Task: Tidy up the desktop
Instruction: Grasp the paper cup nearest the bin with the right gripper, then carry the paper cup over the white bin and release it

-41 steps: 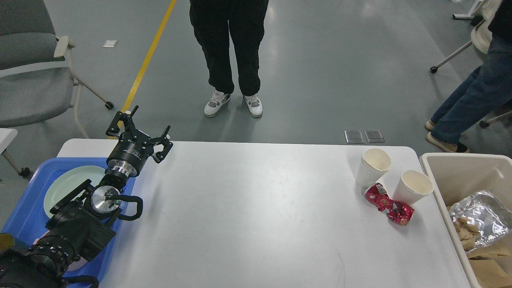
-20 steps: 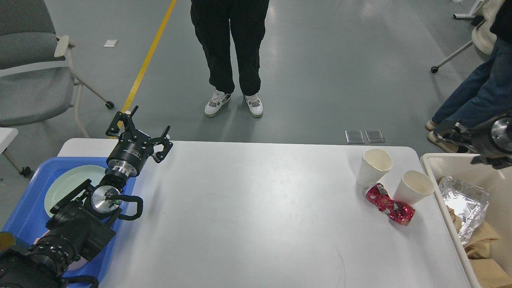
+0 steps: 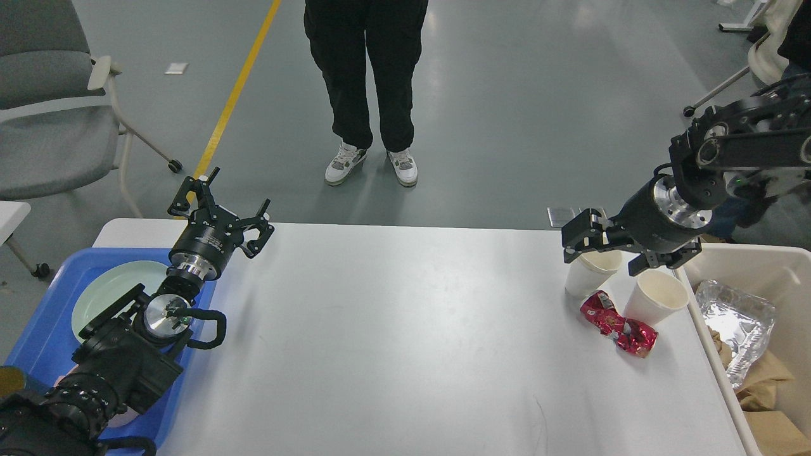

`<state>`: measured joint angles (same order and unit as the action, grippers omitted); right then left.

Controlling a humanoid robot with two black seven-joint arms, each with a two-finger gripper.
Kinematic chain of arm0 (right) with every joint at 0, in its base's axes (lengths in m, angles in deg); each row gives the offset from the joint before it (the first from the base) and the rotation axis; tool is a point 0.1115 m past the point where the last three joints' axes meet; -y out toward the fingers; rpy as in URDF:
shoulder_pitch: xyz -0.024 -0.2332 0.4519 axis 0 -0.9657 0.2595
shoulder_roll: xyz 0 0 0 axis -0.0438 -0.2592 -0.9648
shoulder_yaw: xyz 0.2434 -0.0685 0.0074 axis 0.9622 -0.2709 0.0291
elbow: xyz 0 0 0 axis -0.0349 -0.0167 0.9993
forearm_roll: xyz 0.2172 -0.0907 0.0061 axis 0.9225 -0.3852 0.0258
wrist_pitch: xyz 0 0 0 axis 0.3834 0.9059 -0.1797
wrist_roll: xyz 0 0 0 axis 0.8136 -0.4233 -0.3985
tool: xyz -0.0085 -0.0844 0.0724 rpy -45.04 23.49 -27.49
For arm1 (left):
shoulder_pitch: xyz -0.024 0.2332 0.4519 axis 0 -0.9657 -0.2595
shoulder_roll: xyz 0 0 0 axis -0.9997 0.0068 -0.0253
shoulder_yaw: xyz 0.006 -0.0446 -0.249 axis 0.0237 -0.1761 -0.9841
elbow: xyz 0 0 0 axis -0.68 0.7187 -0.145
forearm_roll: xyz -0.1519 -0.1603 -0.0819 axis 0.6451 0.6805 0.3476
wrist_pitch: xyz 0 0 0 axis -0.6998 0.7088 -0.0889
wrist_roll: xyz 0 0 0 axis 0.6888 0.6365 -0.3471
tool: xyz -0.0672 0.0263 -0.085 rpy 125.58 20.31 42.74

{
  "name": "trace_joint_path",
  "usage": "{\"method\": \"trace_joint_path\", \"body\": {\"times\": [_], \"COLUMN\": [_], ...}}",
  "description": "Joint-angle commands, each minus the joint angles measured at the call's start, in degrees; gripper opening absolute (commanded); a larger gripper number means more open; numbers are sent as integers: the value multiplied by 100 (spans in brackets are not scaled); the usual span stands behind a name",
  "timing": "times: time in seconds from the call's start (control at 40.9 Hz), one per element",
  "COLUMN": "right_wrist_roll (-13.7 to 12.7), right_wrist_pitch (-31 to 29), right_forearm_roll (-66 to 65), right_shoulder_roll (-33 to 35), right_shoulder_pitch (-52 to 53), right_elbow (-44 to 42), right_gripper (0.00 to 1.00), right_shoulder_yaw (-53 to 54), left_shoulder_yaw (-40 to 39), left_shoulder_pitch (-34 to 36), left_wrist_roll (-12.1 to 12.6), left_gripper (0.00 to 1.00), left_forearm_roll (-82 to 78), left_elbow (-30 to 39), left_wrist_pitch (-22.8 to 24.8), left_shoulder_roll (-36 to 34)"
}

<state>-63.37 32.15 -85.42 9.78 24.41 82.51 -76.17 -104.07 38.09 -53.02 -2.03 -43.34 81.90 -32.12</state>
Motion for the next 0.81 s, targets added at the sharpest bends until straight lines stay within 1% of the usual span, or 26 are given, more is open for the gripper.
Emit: {"method": "trace_joint_path", "body": {"times": [0.0,0.073,0.147,0.293,0.464,0.635,0.709,0.782], "right_wrist_roll": [217,376,455,482,491,491,491,491], "right_wrist_pitch": [37,45,54,133,466,660,923,1064], "right_forearm_roll": [-4,-4,-4,48,496,725,822,822], "right_shoulder_roll": [18,106,202,369,449,440,422,422], "right_shoulder_pitch": [-1044,-1731,-2206,-2621,-3375,-3622,-3841,-3992], "right_elbow": [-1347,-2062,-2511,-2828,-3477,-3593,-3611,-3611], "right_gripper": [100,100,100,100,100,100,100,100], "right_shoulder_yaw": [-30,-13,-4,75,119,154,224,225], "left_shoulder_yaw": [0,0,0,0,0,0,0,0], "left_shoulder_pitch": [5,-4,5,-4,5,5,5,-4], "left_wrist_roll": [4,-5,-5,-5,4,-5,-5,-5], "left_gripper": [97,97,97,97,97,97,97,97], "left_forearm_roll": [-2,-2,-2,-2,-2,-2,-2,-2], "left_elbow": [-1,-1,-1,-1,-1,-1,-1,-1], "left_wrist_pitch": [-2,-2,-2,-2,-2,-2,-2,-2], "left_shoulder_roll": [0,0,0,0,0,0,0,0]}}
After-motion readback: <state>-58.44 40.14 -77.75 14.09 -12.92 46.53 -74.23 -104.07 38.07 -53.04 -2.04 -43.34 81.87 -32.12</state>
